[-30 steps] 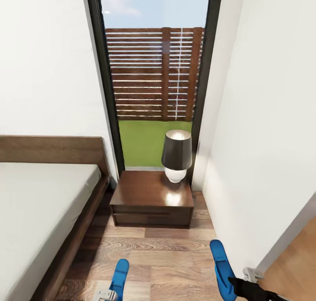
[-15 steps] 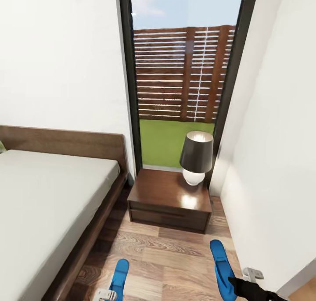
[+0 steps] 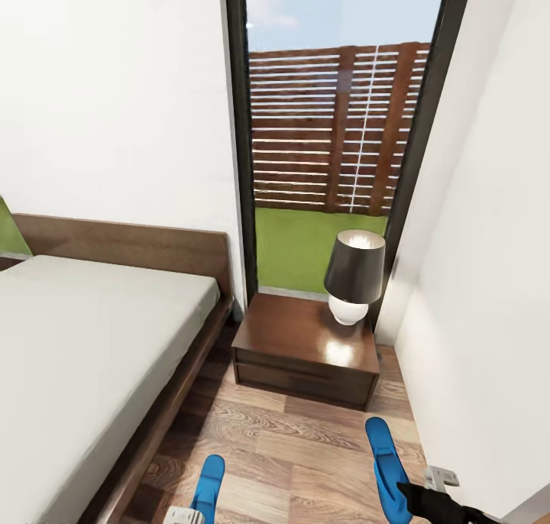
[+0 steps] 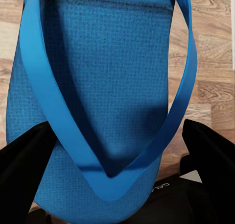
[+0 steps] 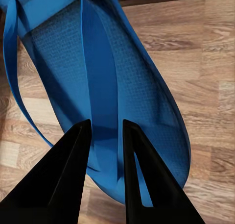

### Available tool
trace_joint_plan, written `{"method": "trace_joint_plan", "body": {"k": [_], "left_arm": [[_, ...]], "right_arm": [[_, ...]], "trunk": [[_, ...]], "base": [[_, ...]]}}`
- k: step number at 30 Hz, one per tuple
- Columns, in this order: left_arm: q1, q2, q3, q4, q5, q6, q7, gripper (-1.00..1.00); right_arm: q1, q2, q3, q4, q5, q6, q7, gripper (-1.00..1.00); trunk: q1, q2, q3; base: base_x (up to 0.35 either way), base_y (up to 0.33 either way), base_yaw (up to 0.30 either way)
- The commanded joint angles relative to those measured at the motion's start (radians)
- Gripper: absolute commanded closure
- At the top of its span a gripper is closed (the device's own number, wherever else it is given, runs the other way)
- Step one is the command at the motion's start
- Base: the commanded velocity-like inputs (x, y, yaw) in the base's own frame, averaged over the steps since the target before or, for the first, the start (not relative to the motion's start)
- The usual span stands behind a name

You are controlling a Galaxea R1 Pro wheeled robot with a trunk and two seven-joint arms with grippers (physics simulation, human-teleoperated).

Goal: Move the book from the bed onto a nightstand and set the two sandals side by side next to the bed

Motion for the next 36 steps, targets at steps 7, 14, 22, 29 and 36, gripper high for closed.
{"method": "trace_joint_plan", "body": {"k": [7,14,22,29,36], "left_arm": [[-0.001,-0.001,0.006,0.001,-0.011,-0.006,-0.003,1.0],[-0.001,-0.001,0.005,0.001,-0.011,-0.006,-0.003,1.0],[-0.001,-0.001,0.006,0.001,-0.011,-0.006,-0.003,1.0],[-0.001,-0.001,0.006,0.001,-0.011,-0.006,-0.003,1.0],[-0.001,-0.001,0.005,0.001,-0.011,-0.006,-0.003,1.0]], "right_arm": [[-0.002,-0.001,-0.002,0.005,-0.004,-0.005,0.006,1.0],[-0.002,-0.001,-0.002,0.004,-0.004,-0.005,0.006,1.0],[-0.002,-0.001,-0.002,0.004,-0.004,-0.005,0.007,1.0],[-0.002,-0.001,-0.002,0.004,-0.004,-0.005,0.006,1.0],[-0.002,-0.001,-0.002,0.004,-0.004,-0.005,0.006,1.0]], "trunk": [[-0.015,0.027,0.012],[-0.034,0.062,0.027],[-0.034,0.062,0.027],[-0.034,0.062,0.027],[-0.034,0.062,0.027]], "base": [[0.0,0.0,0.0],[0.0,0.0,0.0],[0.0,0.0,0.152],[0.0,0.0,0.288],[0.0,0.0,0.294]]}}
